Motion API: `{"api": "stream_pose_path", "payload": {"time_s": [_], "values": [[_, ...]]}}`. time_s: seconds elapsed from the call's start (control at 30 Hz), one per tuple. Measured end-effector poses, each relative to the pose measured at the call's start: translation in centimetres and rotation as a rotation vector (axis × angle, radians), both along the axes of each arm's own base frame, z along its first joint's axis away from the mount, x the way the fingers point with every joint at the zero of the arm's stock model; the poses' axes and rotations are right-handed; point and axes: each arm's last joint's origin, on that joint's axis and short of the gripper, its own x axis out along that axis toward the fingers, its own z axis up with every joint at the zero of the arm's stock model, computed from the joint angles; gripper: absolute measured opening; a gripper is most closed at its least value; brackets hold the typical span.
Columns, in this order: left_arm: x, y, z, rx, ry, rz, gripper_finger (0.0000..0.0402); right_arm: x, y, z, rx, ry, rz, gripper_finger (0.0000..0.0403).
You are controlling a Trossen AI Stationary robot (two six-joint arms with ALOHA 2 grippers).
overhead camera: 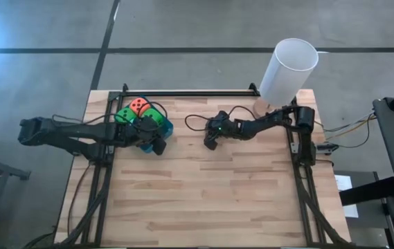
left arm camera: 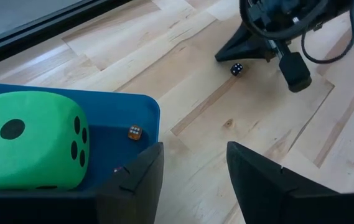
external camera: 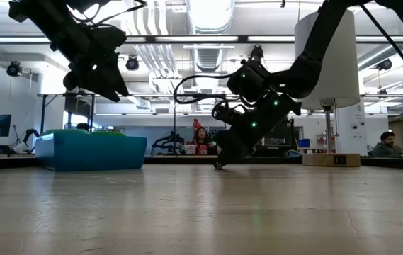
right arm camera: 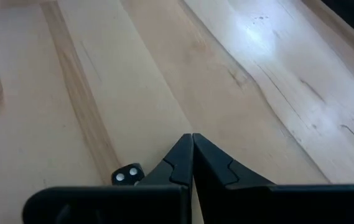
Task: Pick & Place Dice
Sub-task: Put the small black dice into the blue bin
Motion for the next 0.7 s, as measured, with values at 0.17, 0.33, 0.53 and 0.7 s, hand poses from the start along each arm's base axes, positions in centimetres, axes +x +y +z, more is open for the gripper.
{"api": "stream_pose_path", "payload": {"time_s": [0.17,0.33,0.53,0.7], "values": [[0.0,0.0,0.0,0.000,0.000,0.000,0.0190,0.3,1.7,0.1,0.016,-0.005,0.035,0.0008],[0.0,0.0,0.0,0.000,0.000,0.000,0.0196,0.6,3.2,0.1,0.034,-0.012,0.064,0.0008],[0.0,0.0,0.0,0.000,0.000,0.000,0.0201,0.9,4.7,0.1,0.044,-0.020,0.103,0.0008],[0.0,0.0,0.0,0.000,-0.001,0.001,0.0201,1.3,5.9,0.4,0.048,-0.028,0.140,0.0008]]}}
